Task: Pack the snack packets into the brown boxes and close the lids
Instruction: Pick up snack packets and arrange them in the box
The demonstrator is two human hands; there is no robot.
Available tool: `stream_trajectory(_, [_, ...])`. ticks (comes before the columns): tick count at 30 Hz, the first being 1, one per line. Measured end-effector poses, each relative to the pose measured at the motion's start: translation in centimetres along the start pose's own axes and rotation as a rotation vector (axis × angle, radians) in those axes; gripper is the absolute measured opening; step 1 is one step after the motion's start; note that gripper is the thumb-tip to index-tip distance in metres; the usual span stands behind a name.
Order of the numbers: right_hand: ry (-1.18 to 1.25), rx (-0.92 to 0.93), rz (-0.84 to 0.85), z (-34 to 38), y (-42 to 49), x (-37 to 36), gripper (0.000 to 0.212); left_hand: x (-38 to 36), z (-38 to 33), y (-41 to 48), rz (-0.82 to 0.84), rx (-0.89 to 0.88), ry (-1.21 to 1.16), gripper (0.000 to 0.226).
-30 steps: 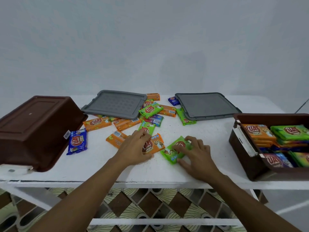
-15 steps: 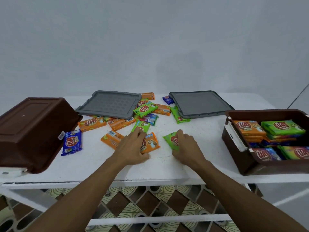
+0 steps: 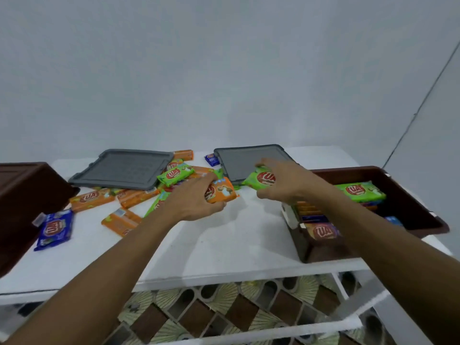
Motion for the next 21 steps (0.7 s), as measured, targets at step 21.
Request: stream_trajectory(21, [-0.109,0.218,0.363,-23.9,-10.6,0.6,0.040,-9.5,-24.5,1.7,0.198,-0.278,0.250,0.038])
Point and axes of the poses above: each hand's wrist, its own y-axis towards the middle knuckle, its own x-axis out of the back of the hand, z = x × y, the point moved 6 cm from there along y, towards the middle knuckle, and after that the axes turned 7 degrees about x, right-handed, at the moved point
